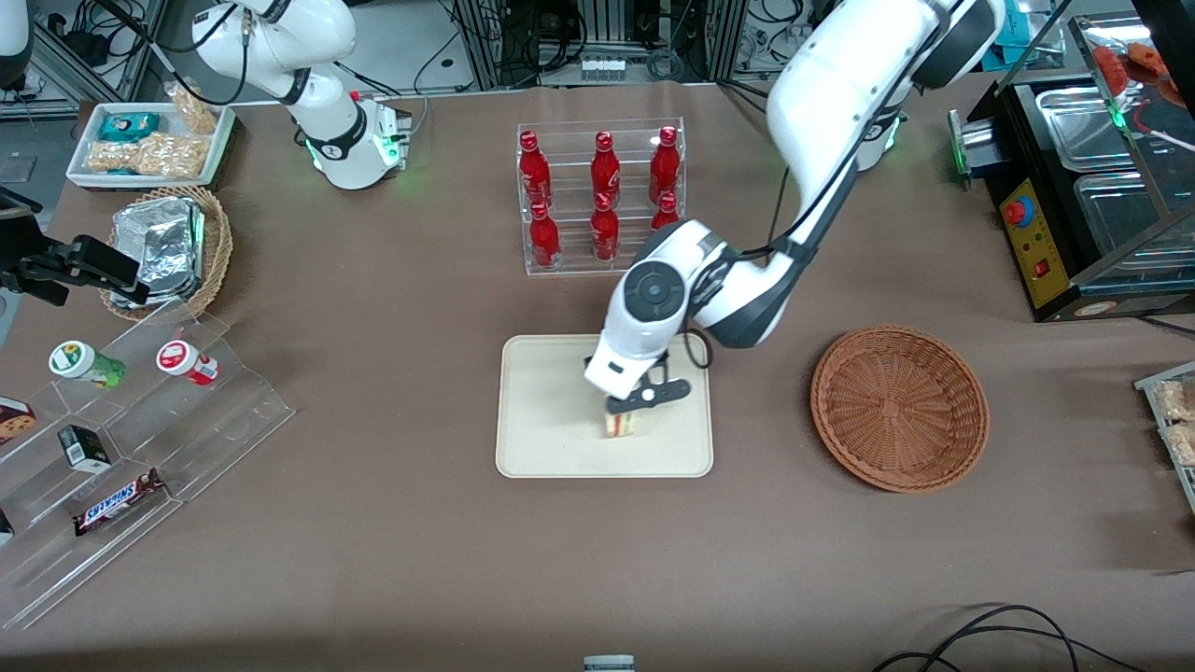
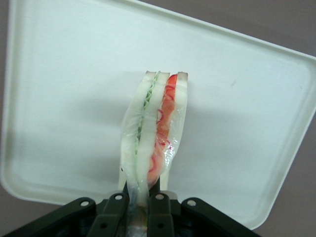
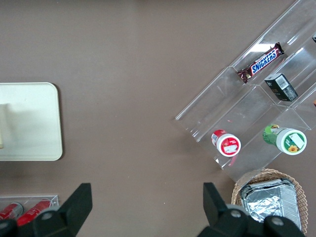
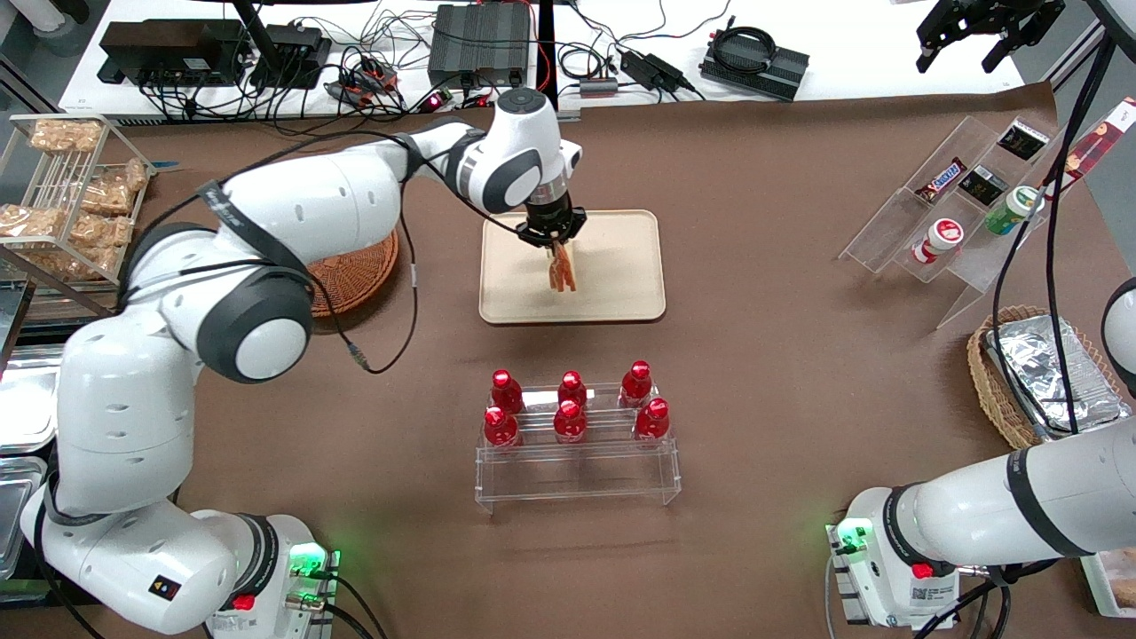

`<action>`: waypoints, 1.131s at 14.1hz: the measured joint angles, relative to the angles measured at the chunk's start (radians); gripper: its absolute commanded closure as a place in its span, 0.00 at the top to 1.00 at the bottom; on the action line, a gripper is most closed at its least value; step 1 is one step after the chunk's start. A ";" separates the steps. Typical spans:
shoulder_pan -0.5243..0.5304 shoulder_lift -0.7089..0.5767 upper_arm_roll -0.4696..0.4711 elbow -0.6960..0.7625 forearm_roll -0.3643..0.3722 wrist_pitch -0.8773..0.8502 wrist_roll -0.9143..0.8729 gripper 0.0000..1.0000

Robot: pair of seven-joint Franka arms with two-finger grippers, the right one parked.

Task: Place sandwich from basket to tray
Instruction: 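Carry the sandwich with the left gripper over the cream tray, then lower the sandwich onto the tray and open the left gripper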

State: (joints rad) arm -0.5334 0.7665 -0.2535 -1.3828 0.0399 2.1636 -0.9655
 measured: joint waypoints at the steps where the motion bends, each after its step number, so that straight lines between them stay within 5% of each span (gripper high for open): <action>1: -0.008 0.029 0.000 0.033 0.000 0.000 0.007 0.04; 3: -0.020 0.065 0.000 0.071 0.001 0.000 0.032 0.12; 4: -0.023 0.075 0.000 0.079 0.001 0.000 0.044 0.42; 5: -0.025 0.081 0.000 0.082 0.001 0.000 0.052 0.99; 10: -0.024 0.069 0.002 0.102 0.005 -0.015 0.056 1.00; 16: 0.007 -0.188 0.013 0.105 0.019 -0.382 0.057 1.00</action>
State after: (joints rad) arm -0.5267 0.5783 -0.2409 -1.2783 0.0592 1.7819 -0.9083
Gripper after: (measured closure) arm 0.000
